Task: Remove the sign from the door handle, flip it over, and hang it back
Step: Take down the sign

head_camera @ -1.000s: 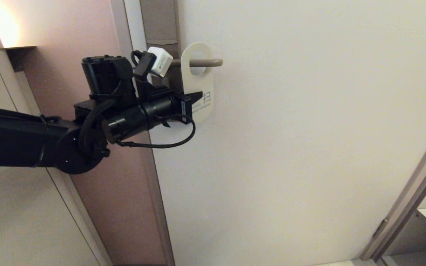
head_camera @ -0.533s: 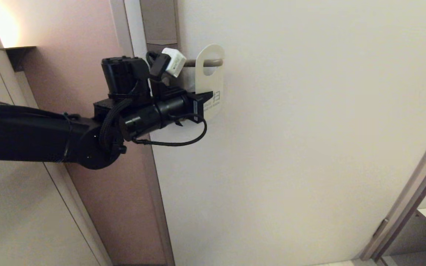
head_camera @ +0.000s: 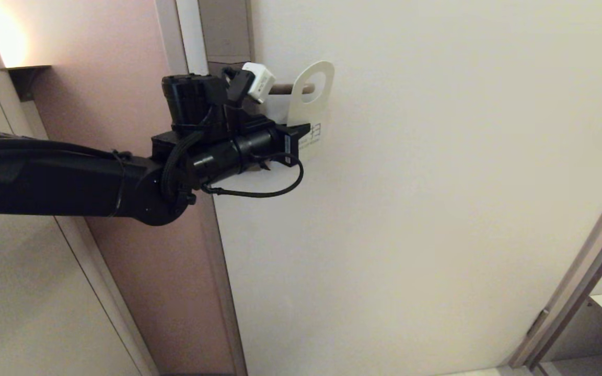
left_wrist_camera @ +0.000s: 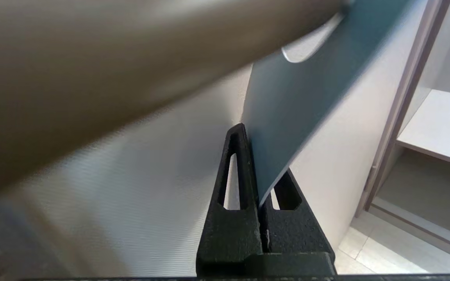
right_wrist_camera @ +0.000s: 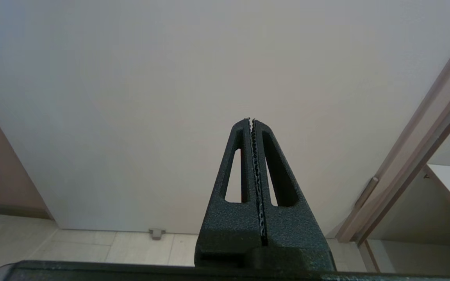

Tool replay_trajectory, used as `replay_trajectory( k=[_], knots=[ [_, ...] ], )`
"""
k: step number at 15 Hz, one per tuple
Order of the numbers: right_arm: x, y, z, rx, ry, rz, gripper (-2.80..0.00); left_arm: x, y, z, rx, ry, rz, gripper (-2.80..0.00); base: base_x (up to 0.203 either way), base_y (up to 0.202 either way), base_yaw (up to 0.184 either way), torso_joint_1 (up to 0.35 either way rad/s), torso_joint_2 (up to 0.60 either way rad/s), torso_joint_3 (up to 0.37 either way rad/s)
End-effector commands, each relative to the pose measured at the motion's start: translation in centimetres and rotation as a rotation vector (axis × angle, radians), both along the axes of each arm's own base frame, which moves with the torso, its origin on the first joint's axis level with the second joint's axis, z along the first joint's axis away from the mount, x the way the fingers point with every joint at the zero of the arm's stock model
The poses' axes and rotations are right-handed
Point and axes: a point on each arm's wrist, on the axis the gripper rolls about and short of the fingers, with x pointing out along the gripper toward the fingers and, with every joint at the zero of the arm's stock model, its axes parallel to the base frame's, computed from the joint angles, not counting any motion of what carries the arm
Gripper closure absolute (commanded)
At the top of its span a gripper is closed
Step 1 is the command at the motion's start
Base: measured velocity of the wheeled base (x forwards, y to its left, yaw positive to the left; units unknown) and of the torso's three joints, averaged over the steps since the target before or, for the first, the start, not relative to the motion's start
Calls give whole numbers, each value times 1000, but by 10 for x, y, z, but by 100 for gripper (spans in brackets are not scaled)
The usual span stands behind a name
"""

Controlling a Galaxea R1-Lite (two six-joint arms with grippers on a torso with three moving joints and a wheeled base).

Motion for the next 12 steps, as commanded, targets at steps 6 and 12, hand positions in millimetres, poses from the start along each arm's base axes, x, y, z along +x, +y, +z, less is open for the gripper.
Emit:
replay_trajectory(
  k=[6, 12],
  knots=[
    [0, 0, 0, 0, 0, 1, 0, -17, -13, 4, -7, -1, -51, 0, 0, 0, 0, 0, 0, 0],
    [0, 0, 0, -1, 0, 1, 0, -64, -29, -3, 13, 50, -164, 0, 0, 0, 0, 0, 0, 0]
  ],
)
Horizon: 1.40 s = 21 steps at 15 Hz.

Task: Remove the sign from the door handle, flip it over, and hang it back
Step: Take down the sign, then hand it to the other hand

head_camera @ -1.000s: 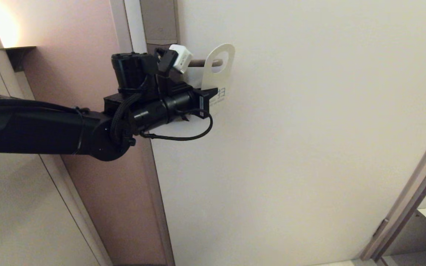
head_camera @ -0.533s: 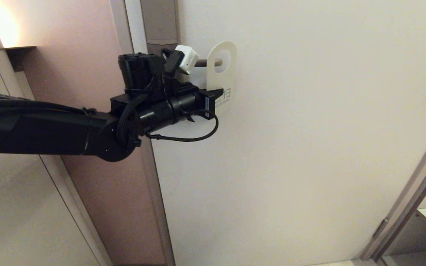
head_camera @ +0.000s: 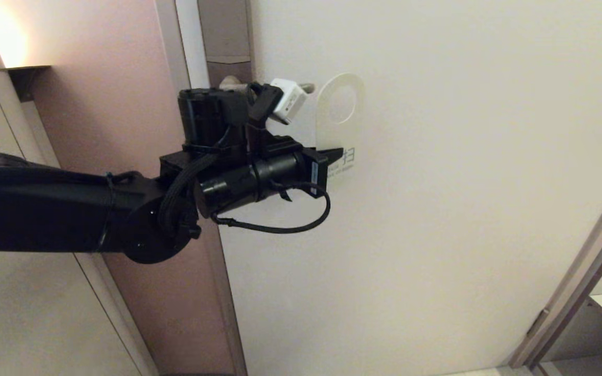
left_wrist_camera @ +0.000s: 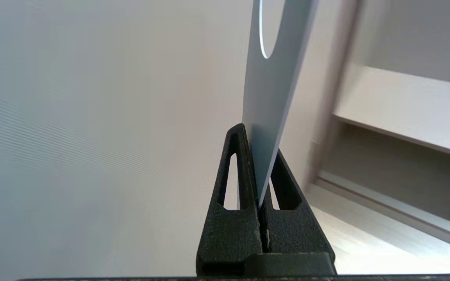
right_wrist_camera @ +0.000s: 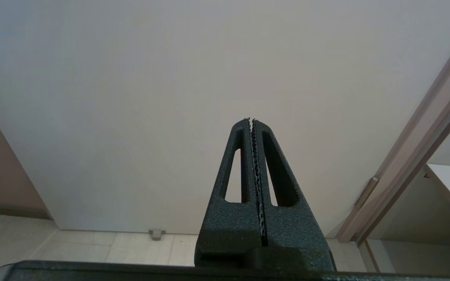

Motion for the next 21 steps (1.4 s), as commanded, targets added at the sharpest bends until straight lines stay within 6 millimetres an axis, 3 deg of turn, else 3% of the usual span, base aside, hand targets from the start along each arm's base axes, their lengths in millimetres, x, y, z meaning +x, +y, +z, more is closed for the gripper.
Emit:
replay_trajectory(
  k=[1, 6, 11, 15, 21],
  knots=[
    [0, 0, 0, 0, 0, 1, 0, -18, 1, 7, -13, 0, -30, 0, 0, 0, 0, 0, 0, 0],
    [0, 0, 0, -1, 0, -1, 0, -69, 4, 17, -78, 90, -164, 0, 0, 0, 0, 0, 0, 0],
    [0, 0, 0, 0, 0, 1, 0, -99, 6, 29, -104, 107, -353, 0, 0, 0, 0, 0, 0, 0],
    [0, 0, 0, -1, 0, 0, 0, -115, -6, 28, -120, 162, -417, 0, 0, 0, 0, 0, 0, 0],
    [0, 0, 0, -5, 0, 1, 0, -118, -14, 12, -81, 198, -460, 0, 0, 0, 0, 0, 0, 0]
  ],
)
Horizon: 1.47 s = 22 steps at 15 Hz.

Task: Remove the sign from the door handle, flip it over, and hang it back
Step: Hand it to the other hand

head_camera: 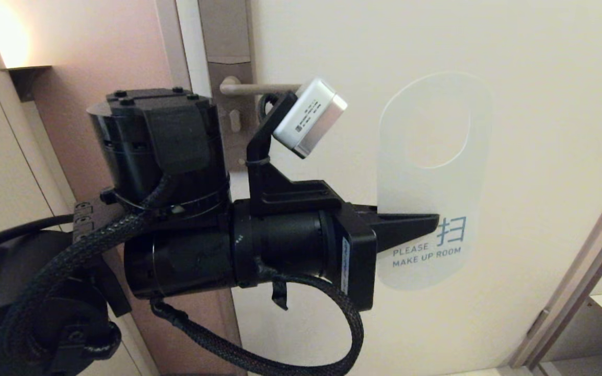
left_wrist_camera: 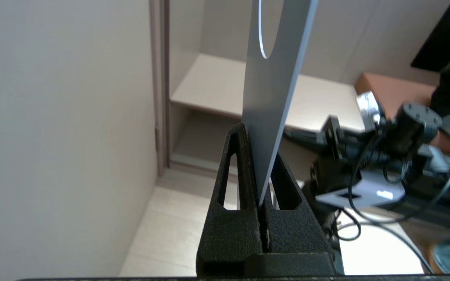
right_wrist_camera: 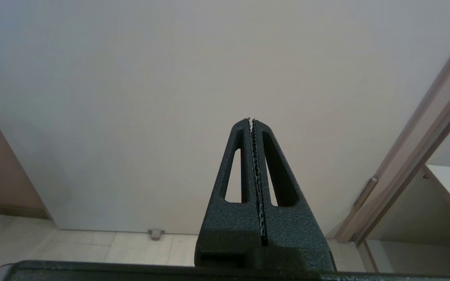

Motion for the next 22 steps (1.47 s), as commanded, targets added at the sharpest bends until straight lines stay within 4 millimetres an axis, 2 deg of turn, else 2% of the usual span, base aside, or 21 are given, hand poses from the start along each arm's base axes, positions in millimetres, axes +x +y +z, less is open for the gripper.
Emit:
replay_trajectory(
  k=[1, 3, 7, 22],
  knots=[
    [0, 0, 0, -5, 1, 2, 0, -3, -3, -8, 19, 13, -17, 0, 0, 0, 0, 0, 0, 0],
    [0, 0, 0, -10, 1, 2, 0, -10, -6, -16, 43, 26, -39, 0, 0, 0, 0, 0, 0, 0],
    [0, 0, 0, -13, 2, 3, 0, -8, -11, -24, 58, 9, -45, 0, 0, 0, 0, 0, 0, 0],
    [0, 0, 0, -21, 0, 3, 0, -7, -5, -17, 43, -8, -28, 0, 0, 0, 0, 0, 0, 0]
  ],
)
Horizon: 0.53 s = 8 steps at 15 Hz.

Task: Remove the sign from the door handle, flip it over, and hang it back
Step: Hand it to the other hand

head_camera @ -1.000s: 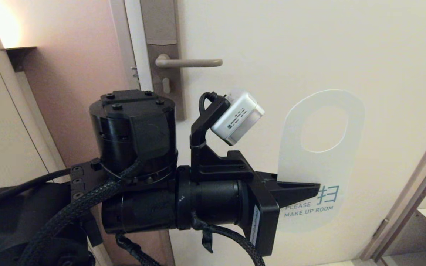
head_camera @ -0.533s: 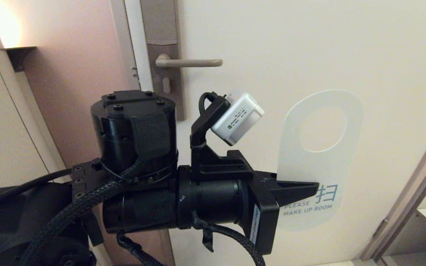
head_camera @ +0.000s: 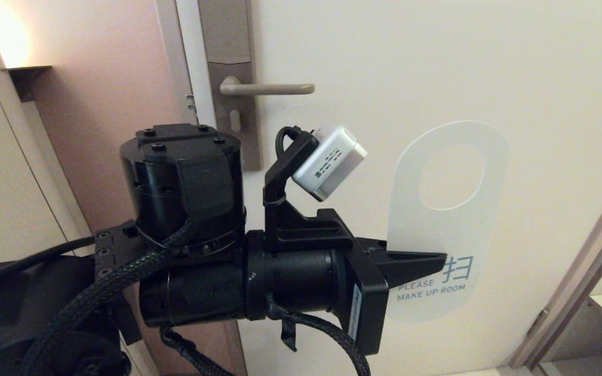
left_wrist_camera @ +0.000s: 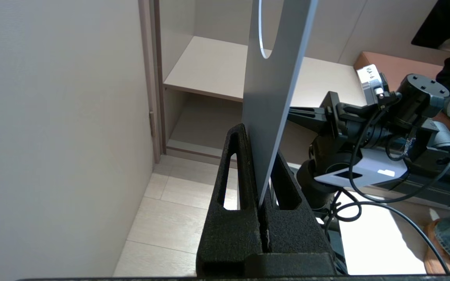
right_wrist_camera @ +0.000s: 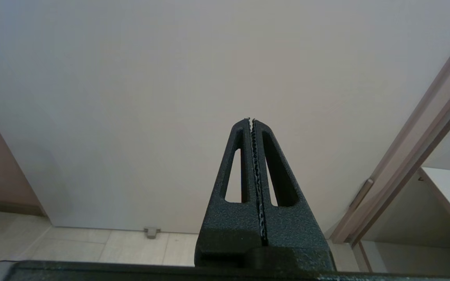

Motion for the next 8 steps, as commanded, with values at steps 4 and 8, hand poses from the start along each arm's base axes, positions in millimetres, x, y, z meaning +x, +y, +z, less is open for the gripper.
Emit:
replay_trajectory(
  k=[4, 8],
  knots=[
    [0, 0, 0, -1, 2, 1, 0, 4, 3, 1, -4, -13, 11, 0, 0, 0, 0, 0, 0, 0],
    [-1, 0, 3, -29, -10, 2, 0, 5, 5, 2, -7, -13, 13, 0, 0, 0, 0, 0, 0, 0]
  ],
)
